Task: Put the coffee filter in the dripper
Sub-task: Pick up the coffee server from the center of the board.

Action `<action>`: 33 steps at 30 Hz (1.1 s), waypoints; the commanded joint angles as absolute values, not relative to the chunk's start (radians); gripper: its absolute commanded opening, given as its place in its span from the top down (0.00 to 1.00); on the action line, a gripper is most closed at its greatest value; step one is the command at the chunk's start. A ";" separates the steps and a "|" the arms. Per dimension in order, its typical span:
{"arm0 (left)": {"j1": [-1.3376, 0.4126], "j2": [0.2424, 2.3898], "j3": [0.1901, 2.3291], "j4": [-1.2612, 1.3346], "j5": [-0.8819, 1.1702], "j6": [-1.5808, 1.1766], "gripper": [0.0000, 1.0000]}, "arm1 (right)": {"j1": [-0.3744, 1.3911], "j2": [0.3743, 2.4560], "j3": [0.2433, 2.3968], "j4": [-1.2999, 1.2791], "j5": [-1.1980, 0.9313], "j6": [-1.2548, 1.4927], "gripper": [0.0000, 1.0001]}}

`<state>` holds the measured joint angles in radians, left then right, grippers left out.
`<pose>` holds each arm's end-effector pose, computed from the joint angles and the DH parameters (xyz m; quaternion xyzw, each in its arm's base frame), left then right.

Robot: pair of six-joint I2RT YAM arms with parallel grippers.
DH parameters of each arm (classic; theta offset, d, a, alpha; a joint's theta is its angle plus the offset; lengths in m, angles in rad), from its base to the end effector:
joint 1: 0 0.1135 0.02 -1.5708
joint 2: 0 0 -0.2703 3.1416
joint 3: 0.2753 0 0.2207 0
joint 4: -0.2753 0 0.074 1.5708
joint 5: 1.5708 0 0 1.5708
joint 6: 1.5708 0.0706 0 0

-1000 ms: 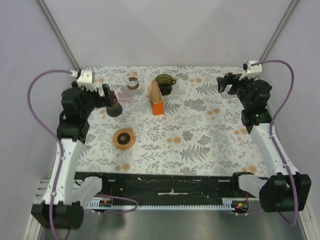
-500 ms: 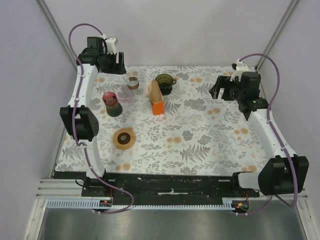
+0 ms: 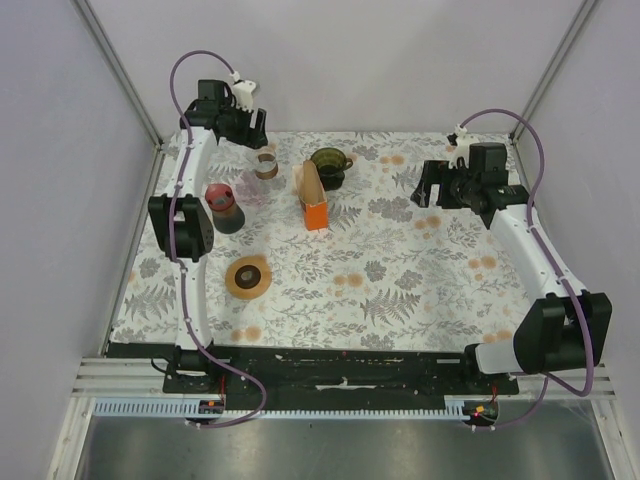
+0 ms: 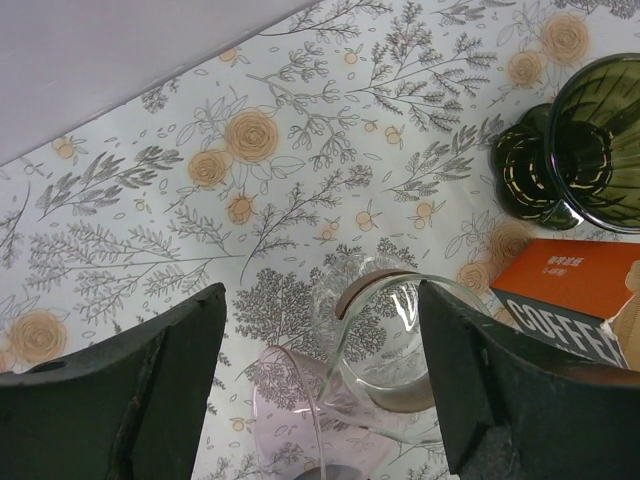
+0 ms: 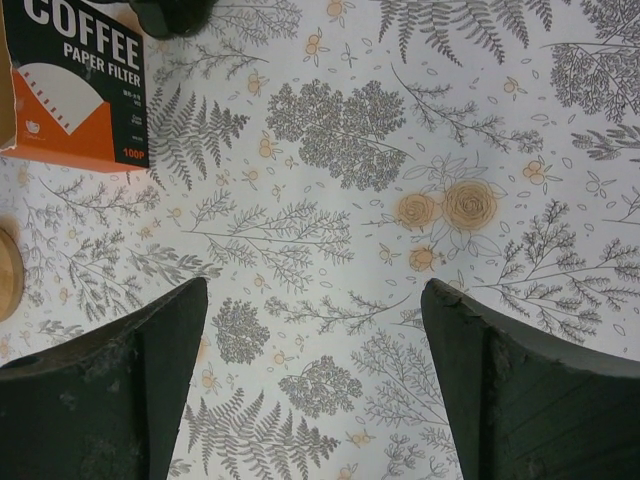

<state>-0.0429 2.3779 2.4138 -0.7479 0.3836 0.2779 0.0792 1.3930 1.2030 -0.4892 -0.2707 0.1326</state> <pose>0.5293 -0.0492 0.2769 0.2209 0.8684 -0.1242 0.4262 0.3002 0.0428 0.3091 -0.0343 0.8952 0.1662 0.4120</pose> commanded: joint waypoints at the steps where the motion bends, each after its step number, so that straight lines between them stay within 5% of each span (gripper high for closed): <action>1: -0.044 2.390 2.421 -0.716 0.506 0.380 0.18 | 0.092 1.404 1.278 -0.544 -0.253 0.109 0.05; 8: -0.012 2.375 2.370 -0.742 0.641 0.393 0.27 | 0.100 1.407 1.298 -0.560 -0.230 0.113 0.05; 12: -0.014 2.404 2.368 -0.784 0.629 0.459 0.48 | 0.103 1.408 1.293 -0.561 -0.221 0.127 0.05; 14: -0.015 2.413 2.373 -0.784 0.608 0.477 0.70 | 0.106 1.408 1.293 -0.561 -0.219 0.136 0.04; 25: -0.049 2.413 2.335 -0.807 0.588 0.595 0.69 | 0.120 1.396 1.292 -0.566 -0.212 0.181 0.04; 30: -0.051 2.410 2.353 -0.766 0.566 0.574 0.98 | 0.130 1.365 1.285 -0.568 -0.213 0.181 0.05; 33: -0.041 2.379 2.382 -0.755 0.546 0.526 0.98 | 0.132 1.344 1.287 -0.569 -0.209 0.176 0.04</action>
